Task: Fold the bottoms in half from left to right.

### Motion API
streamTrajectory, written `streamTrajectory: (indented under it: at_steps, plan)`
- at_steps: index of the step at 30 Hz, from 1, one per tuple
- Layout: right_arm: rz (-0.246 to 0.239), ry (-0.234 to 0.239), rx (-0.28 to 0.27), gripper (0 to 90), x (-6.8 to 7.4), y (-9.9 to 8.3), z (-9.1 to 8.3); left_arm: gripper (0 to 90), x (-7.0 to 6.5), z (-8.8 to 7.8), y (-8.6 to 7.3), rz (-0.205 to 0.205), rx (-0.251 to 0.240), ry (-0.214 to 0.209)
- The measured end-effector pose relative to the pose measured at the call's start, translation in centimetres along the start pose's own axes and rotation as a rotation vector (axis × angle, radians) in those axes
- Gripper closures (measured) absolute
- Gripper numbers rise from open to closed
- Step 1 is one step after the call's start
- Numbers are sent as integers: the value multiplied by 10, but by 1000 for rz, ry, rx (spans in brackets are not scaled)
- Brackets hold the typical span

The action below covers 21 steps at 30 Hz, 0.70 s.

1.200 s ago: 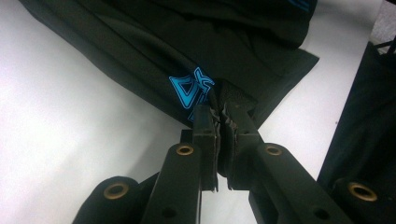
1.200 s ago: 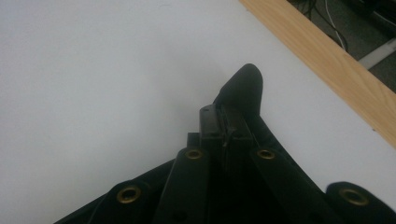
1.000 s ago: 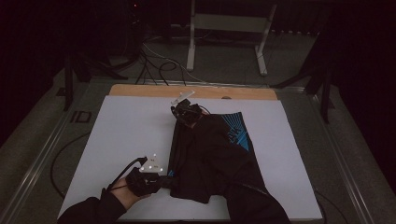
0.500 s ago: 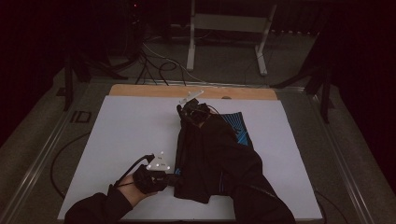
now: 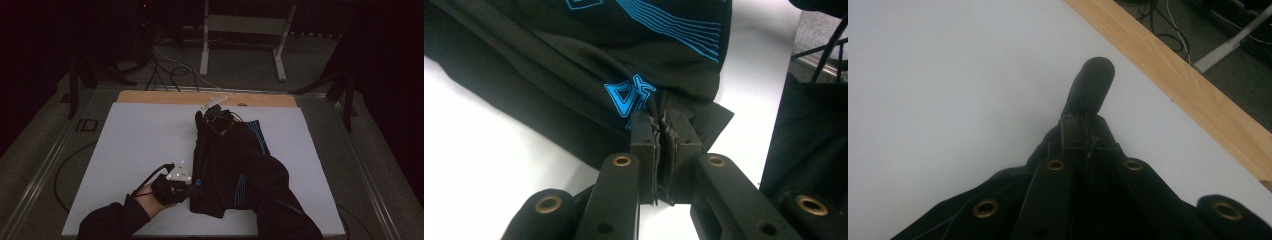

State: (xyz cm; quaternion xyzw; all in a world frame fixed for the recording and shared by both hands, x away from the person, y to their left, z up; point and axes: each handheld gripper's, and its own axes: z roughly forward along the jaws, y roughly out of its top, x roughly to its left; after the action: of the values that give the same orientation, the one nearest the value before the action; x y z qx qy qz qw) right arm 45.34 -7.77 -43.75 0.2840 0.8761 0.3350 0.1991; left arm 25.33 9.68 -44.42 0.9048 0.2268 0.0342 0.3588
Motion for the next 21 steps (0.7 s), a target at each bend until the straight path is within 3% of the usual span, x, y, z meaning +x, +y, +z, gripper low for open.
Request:
streamTrajectory:
  at_steps: [8, 10, 21]
  plan:
    - [-12, -6, 3, 894, -7, -9, -4, 852, -4, 7, 10, 21, -7, -17]
    - [13, -14, -2, 894, -8, -11, -6, 852, -5, 10, 12, 25, -9, -20]
    - [14, -35, -4, 894, -19, -25, -14, 852, -7, 22, 21, 49, -5, -37]
